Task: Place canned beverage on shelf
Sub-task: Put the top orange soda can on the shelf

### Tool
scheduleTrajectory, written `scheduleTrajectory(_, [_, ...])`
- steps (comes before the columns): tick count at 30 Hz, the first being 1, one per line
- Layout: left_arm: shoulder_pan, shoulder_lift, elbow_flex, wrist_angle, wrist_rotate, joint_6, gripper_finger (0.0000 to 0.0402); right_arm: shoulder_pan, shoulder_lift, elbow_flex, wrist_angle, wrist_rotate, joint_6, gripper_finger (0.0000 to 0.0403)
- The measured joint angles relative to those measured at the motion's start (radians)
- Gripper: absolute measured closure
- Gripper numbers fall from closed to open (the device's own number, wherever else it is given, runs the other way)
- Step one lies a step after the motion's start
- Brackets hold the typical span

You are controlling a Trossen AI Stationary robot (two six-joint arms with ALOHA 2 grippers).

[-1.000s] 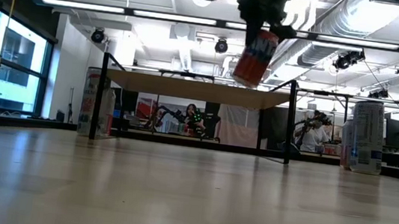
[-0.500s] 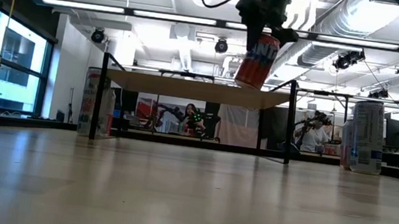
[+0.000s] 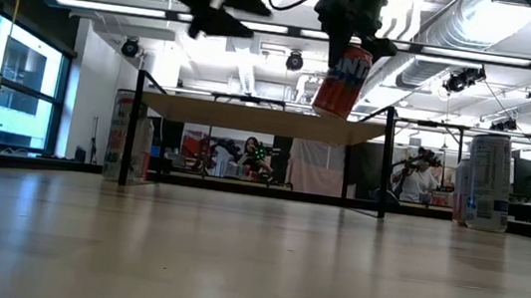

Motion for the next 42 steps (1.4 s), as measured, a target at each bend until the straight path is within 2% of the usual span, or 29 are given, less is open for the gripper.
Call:
scheduleTrajectory(4, [0.058, 0.154, 0.081, 0.04, -0.04, 0.078, 0.0224, 0.001, 0.0, 0.0, 0.0, 0.0, -0.002, 0.0123])
scheduleTrajectory(8, [0.119, 0.273, 0.117, 0.145, -0.008, 0.049, 0.036, 0.001, 0.0, -0.001, 0.0, 0.0, -0.003, 0.0123])
scheduleTrajectory(10, [0.142, 0.324, 0.13, 0.19, 0.031, 0.002, 0.0387, 0.001, 0.0, -0.001, 0.0, 0.0, -0.003, 0.0123])
scheduleTrajectory(17, [0.144, 0.467, 0.202, 0.278, 0.14, -0.008, 0.04, 0.001, 0.0, -0.001, 0.0, 0.0, 0.007, 0.0123])
scheduleTrajectory(21, [0.131, 0.527, 0.252, 0.28, 0.142, 0.001, 0.0401, 0.001, 0.0, -0.001, -0.003, 0.003, 0.011, 0.0123])
scheduleTrajectory(34, [0.125, 0.552, 0.276, 0.293, 0.136, 0.002, 0.0401, 0.001, -0.001, -0.002, -0.002, 0.027, 0.015, 0.0123])
scheduleTrajectory(42, [0.124, 0.553, 0.276, 0.29, 0.141, 0.001, 0.0401, 0.001, -0.002, -0.002, 0.013, 0.037, 0.015, 0.005])
